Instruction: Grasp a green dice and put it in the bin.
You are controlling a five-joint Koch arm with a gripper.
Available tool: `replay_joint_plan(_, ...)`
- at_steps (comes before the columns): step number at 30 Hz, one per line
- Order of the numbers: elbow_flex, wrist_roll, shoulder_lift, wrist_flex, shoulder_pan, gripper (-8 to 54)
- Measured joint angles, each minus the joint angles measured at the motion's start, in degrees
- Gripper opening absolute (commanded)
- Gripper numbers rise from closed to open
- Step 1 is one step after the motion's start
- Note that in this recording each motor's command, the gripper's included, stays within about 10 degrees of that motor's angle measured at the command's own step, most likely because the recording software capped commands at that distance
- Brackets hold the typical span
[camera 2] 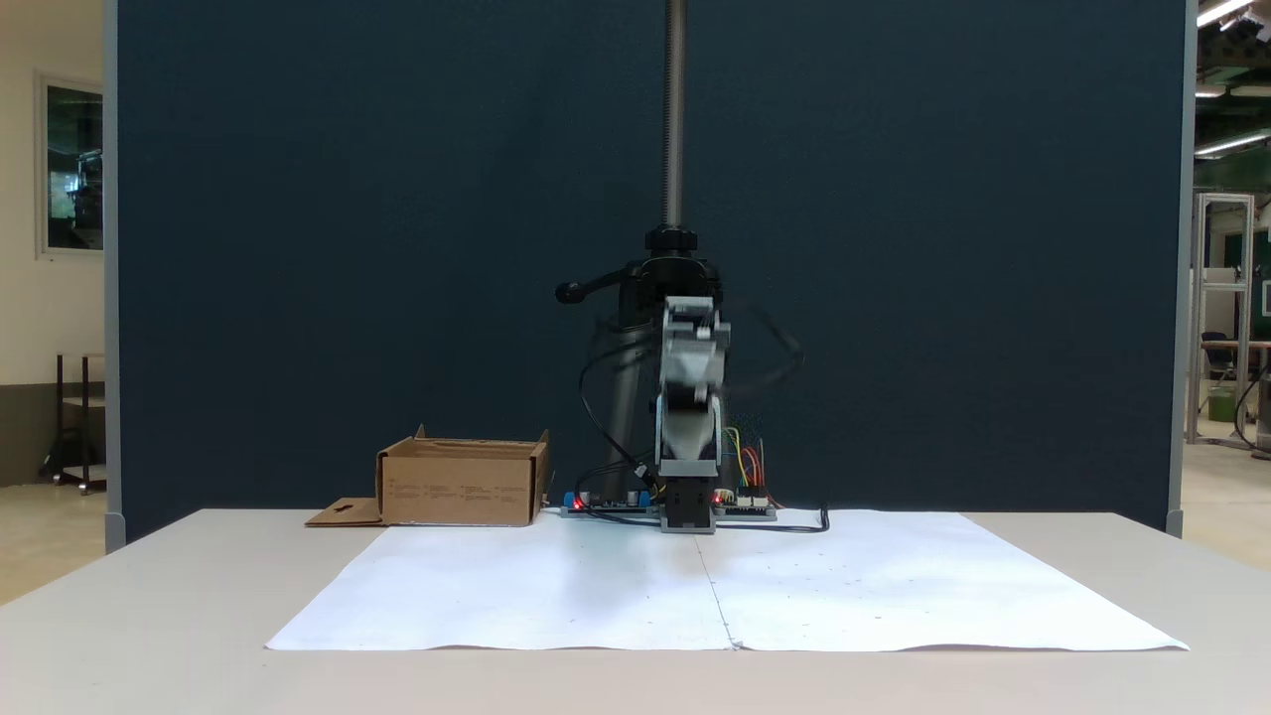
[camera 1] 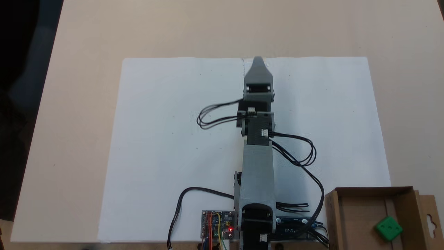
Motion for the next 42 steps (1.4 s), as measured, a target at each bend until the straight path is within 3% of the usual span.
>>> replay_joint_plan(11, 27.25, 0.00, 0.00, -19.16, 0.00, 42.2)
replay_joint_plan(25, 37.62, 0.00, 0.00, -45.18, 0.00, 41.5)
replay_joint_plan(42, 38.94, 0.00, 0.09, -67.24, 0.00, 41.6)
